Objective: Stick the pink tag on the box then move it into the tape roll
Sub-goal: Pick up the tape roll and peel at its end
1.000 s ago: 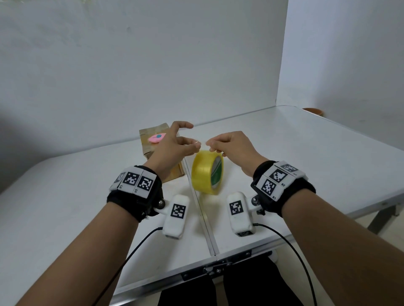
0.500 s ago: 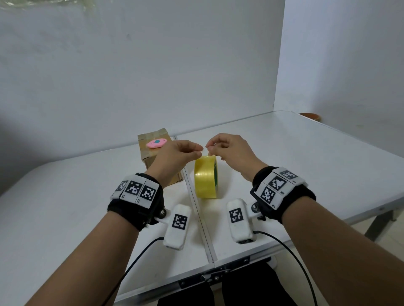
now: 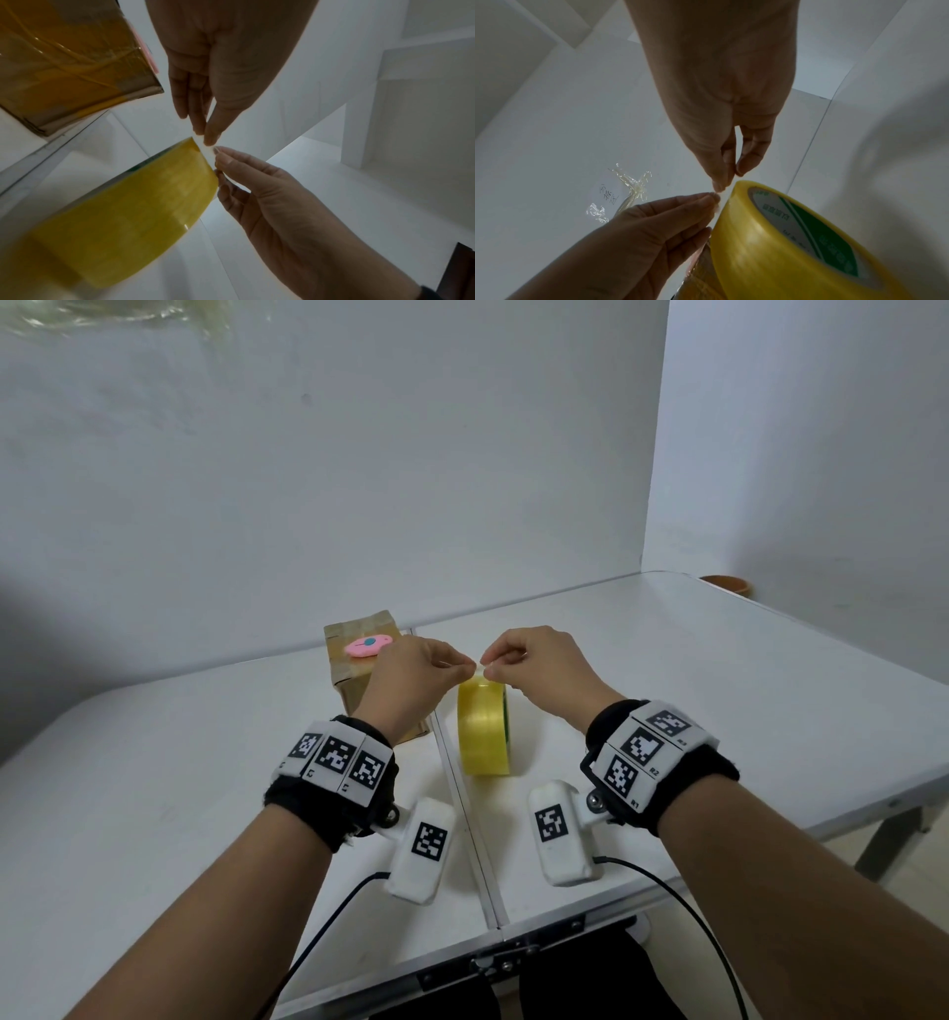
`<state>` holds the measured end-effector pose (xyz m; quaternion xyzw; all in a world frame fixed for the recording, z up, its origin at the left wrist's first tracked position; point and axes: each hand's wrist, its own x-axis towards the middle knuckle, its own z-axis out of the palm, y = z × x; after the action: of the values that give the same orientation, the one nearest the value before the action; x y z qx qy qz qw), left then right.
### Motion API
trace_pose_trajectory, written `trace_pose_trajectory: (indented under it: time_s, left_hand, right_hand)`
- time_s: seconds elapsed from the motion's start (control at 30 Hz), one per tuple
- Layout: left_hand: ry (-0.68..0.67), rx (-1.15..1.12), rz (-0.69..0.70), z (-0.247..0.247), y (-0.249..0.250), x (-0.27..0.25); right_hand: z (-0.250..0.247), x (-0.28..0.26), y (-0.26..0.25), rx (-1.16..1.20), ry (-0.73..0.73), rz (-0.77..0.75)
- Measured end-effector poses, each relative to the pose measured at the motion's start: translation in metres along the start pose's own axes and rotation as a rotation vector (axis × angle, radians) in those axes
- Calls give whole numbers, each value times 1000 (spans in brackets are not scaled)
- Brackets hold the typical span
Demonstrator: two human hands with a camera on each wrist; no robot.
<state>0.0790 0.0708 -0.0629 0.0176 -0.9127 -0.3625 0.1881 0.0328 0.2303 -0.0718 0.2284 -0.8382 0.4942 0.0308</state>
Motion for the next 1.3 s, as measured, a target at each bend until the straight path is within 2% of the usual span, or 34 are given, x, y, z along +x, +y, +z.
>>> trace_pose_trajectory:
  time_s: [0.23, 0.33, 0.4, 0.53, 0.67, 0.8, 0.97, 1.1, 1.3]
  left_hand:
    - [-59, -77, -64, 0, -2, -1]
    - [-107, -208, -134, -1, -7, 0]
    - [-117, -298, -185, 0, -10, 0]
    - [-141, -417, -257, 2, -7, -1]
    - [-140, -393, -237, 4, -4, 0]
    - [-72, -392, -230, 6, -10, -3]
    - [-91, -529, -358, 14, -15, -12]
    - [-179, -820, -514, 13, -14, -16]
    - [-216, -952, -568, 14, -10, -22]
  right_hand:
    - [1, 2, -1, -83, -14, 23]
    - [0, 3, 2, -36, 22, 82]
    - [-2, 5, 4, 28, 40, 175]
    - [7, 0, 6, 187, -223, 403]
    - [12, -4, 5, 258, -236, 397]
    - [7, -8, 1, 355, -290, 423]
    - [5, -12, 2, 365, -331, 412]
    - [4, -14, 4, 403, -375, 417]
    - [14, -15, 2, 349, -318, 441]
